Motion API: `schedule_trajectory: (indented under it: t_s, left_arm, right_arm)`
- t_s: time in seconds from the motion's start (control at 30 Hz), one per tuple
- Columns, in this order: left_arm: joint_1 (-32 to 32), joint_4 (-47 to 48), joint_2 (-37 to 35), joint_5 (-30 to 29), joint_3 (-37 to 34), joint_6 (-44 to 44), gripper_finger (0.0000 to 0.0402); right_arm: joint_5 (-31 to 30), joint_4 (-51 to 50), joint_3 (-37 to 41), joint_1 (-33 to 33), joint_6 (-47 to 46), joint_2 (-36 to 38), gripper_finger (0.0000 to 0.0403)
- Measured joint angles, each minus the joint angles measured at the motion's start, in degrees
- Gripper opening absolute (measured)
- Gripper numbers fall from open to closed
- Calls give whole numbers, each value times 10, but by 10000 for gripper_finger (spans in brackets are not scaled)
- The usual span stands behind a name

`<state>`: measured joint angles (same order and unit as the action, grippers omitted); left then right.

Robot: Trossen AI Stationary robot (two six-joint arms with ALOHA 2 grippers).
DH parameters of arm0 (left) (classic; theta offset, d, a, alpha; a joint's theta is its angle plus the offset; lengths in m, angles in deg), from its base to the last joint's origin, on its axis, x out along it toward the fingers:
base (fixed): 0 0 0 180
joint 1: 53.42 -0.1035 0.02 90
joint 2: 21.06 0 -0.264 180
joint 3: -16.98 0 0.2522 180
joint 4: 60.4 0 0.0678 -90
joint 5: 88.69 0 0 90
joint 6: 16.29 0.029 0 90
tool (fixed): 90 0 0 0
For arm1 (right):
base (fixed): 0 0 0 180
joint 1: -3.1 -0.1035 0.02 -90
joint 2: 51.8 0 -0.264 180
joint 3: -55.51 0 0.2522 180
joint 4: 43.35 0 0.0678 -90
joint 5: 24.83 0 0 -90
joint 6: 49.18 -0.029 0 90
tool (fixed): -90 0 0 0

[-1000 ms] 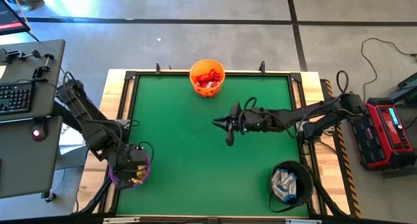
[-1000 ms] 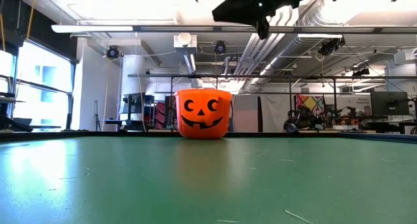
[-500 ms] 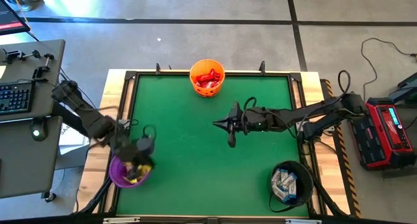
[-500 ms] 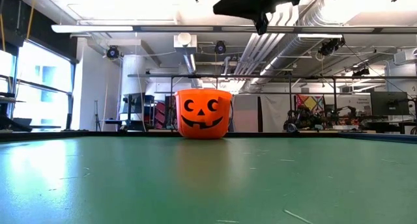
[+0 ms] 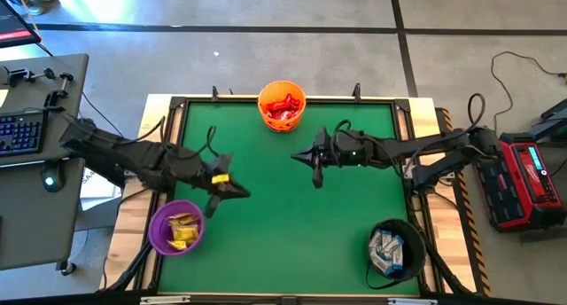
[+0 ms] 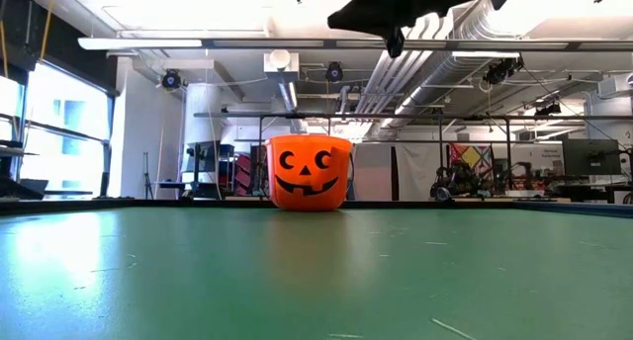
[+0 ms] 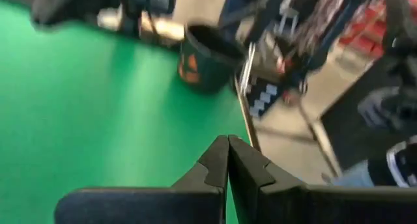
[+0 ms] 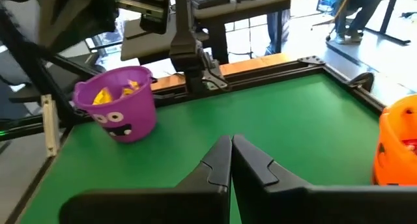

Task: Sort candy by brand, put in halloween buckets
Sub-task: Return to Home Position

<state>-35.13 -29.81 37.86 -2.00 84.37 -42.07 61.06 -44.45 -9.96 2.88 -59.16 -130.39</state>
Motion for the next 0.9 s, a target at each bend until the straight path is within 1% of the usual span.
schedule_trajectory:
  t_s: [0.27,0.47,0.53,0.6,0.7,0.77,0.9]
  left_arm:
    - [-96,-204,3,18,-92,50,0]
    - [-169,-291,23,55,-119,100,0]
    - [-197,-337,41,81,-127,105,0]
    - [-223,-378,63,112,-136,98,0]
    - [-245,-421,98,135,-137,98,0]
    - [-253,-447,116,145,-137,109,0]
    - [-277,-442,121,156,-137,132,0]
  right_arm:
    - [3,0,0,5,14,0,0]
    - [1,22,3,16,15,0,0]
    - [3,60,28,22,15,0,0]
    - [10,121,67,27,4,3,0]
    - [10,207,129,37,-17,15,0]
    - [9,222,161,46,-20,38,0]
    - [-2,203,210,66,-7,103,0]
